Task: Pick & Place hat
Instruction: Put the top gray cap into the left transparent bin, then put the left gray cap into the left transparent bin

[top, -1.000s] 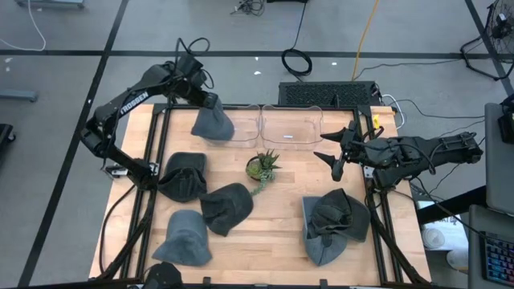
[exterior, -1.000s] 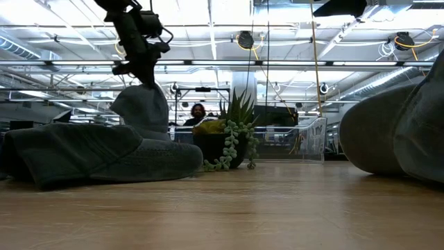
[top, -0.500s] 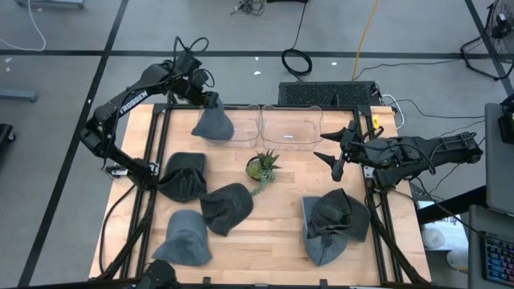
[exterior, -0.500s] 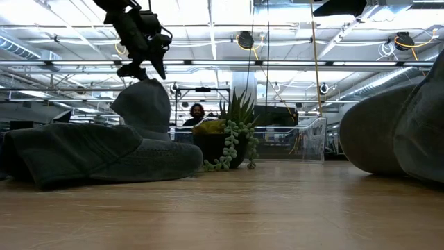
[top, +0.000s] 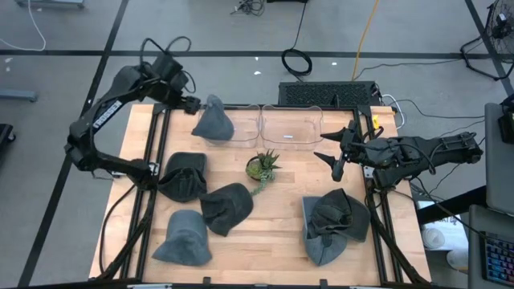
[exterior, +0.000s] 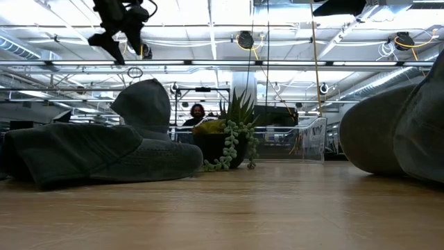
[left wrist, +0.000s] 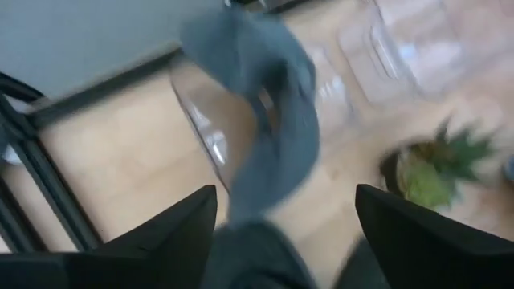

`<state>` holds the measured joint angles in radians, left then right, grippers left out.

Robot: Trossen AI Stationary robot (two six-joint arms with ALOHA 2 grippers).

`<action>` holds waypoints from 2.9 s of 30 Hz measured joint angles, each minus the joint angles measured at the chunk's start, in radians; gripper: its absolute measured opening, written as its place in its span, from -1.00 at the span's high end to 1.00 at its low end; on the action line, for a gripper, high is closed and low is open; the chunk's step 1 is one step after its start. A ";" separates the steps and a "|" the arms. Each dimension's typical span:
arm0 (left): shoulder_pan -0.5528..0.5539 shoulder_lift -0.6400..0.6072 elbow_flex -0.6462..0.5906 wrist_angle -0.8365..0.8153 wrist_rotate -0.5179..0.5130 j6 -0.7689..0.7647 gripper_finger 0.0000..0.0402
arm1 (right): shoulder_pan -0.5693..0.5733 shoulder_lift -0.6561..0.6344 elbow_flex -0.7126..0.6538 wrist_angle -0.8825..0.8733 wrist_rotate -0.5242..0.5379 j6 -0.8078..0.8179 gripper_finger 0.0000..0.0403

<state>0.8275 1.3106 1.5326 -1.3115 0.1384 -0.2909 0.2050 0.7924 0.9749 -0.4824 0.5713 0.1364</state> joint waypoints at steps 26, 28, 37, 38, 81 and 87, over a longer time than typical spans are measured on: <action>-0.210 -0.010 -0.391 0.108 -0.240 -0.194 0.98 | 0.000 0.000 0.000 0.000 0.000 -0.003 -0.38; -0.215 -0.010 -0.413 0.183 -0.240 -0.210 0.98 | 0.000 0.000 0.000 0.000 0.000 -0.003 -0.38; -0.206 0.020 -0.476 0.371 -0.194 -0.262 0.99 | 0.000 0.000 0.000 0.000 0.000 0.001 -0.38; -0.208 0.028 -0.482 0.382 -0.195 -0.266 0.99 | 0.000 0.000 0.000 0.000 0.000 0.001 -0.38; -0.214 -0.209 -0.422 0.432 0.054 -0.260 0.79 | 0.000 0.003 0.000 0.067 0.000 0.008 -0.38; -0.274 -0.311 -0.385 0.430 0.080 -0.260 0.94 | 0.000 0.003 0.000 0.067 0.000 0.008 -0.38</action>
<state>0.5535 1.0001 1.1477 -0.8813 0.2188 -0.5506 0.2048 0.7952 0.9749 -0.4152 0.5709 0.1448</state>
